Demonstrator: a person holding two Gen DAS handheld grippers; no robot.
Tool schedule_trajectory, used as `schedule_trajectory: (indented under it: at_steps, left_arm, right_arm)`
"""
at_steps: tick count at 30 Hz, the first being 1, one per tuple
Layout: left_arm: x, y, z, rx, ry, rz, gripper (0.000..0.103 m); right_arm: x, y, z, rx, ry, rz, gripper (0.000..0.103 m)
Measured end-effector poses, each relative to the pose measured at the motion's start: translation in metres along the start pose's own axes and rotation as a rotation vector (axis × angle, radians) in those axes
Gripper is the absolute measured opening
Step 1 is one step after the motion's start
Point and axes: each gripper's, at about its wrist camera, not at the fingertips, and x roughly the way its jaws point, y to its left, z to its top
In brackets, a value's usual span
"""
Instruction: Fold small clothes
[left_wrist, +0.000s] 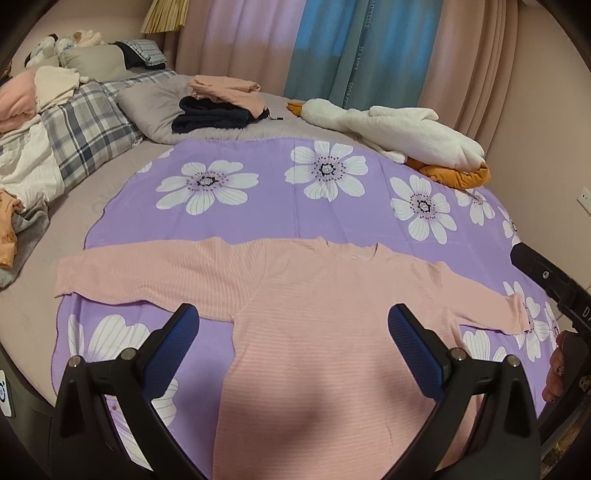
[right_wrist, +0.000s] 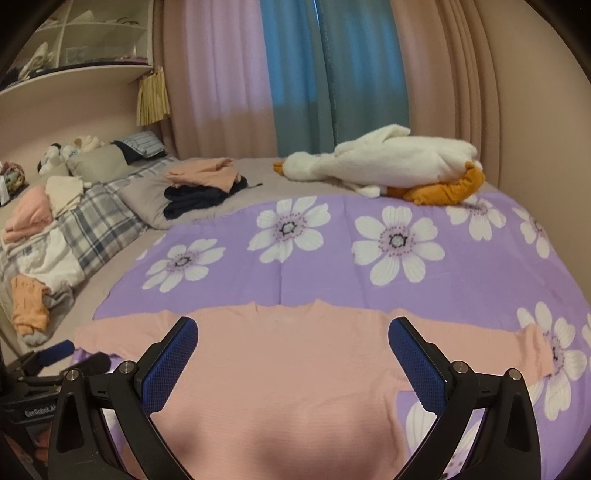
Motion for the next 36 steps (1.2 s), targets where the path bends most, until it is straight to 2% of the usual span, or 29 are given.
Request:
schedule_trajectory:
  at_steps: [9, 15, 21, 36]
  left_arm:
    - [0.002, 0.008, -0.007, -0.003, 0.023, -0.019, 0.102]
    - [-0.006, 0.01, -0.006, 0.016, 0.027, -0.058, 0.102]
    - [-0.011, 0.016, -0.007, 0.018, 0.031, -0.084, 0.102]
    - [-0.005, 0.018, -0.002, 0.075, 0.111, -0.132, 0.102]
  right_arm:
    - [0.0, 0.0, -0.009, 0.016, 0.023, 0.009, 0.102]
    - [-0.004, -0.001, -0.018, 0.059, 0.079, 0.064, 0.102]
    - [-0.01, -0.003, -0.025, 0.114, 0.095, 0.031, 0.102]
    - [-0.012, 0.022, -0.016, 0.057, 0.11, -0.01, 0.102]
